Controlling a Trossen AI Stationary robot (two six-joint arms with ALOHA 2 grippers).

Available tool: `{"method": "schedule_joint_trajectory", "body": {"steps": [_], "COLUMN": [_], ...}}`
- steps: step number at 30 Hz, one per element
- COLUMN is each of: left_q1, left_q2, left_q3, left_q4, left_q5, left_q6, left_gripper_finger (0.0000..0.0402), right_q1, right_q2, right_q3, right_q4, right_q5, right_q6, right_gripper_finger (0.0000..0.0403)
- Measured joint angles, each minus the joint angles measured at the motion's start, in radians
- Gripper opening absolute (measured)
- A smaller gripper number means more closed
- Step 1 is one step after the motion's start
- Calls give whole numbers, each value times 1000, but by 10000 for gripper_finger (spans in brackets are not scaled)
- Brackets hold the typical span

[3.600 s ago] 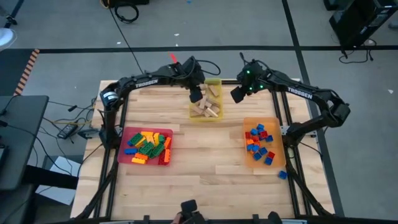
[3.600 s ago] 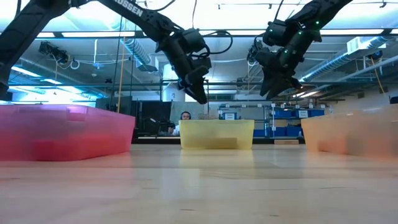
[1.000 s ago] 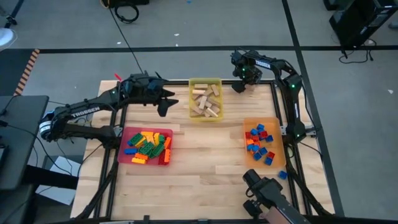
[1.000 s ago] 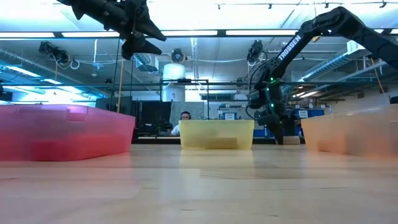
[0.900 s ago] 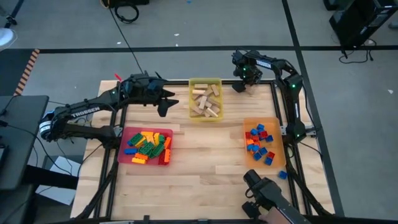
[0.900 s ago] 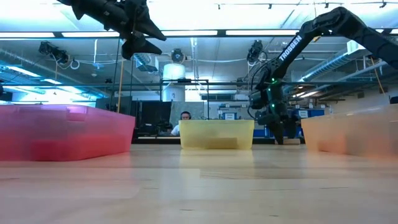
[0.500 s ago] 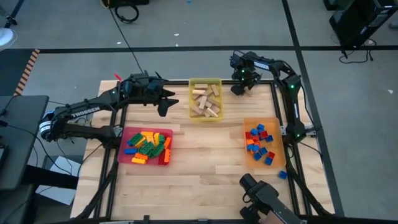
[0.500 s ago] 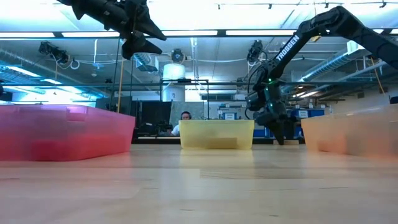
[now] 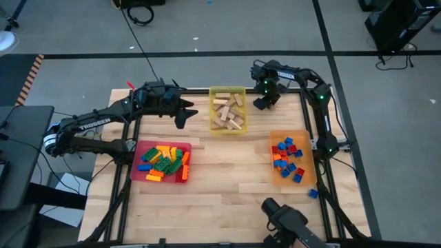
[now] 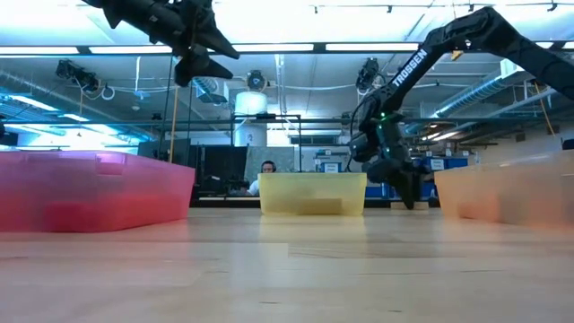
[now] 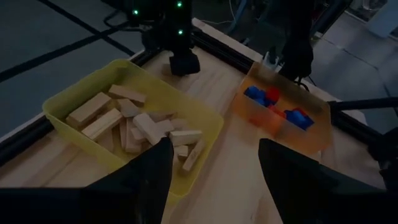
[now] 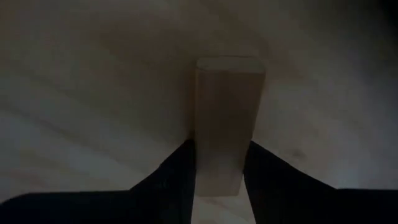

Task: Sort blocks by size
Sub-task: Put the wooden block into the yellow bin

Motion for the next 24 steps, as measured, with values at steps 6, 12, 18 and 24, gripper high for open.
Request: {"method": "schedule_joint_trajectory", "body": {"steps": [6,12,18,24], "left_q1": [0,-8,-41,-52], "left_q2": [-20,-83,-127,-125], "left_q3": [0,0,0,0], "left_q4": [-122,-186,-185,-185], "left_q5": [11,-76,-129,-193], "left_q6": [1,68,154,154], "left_gripper_finger": [245,245,245,245], "right_q1": [38,113,228,332], "right_q2": [-33,-193,-353,-344], "right_q3": [-3,-2,0,2], "right_q4": [-81,-77,96,333], "right_q5": [1,18,26,-78], "right_q6": [25,101,151,183], "right_gripper_finger": [119,119,119,119]}}
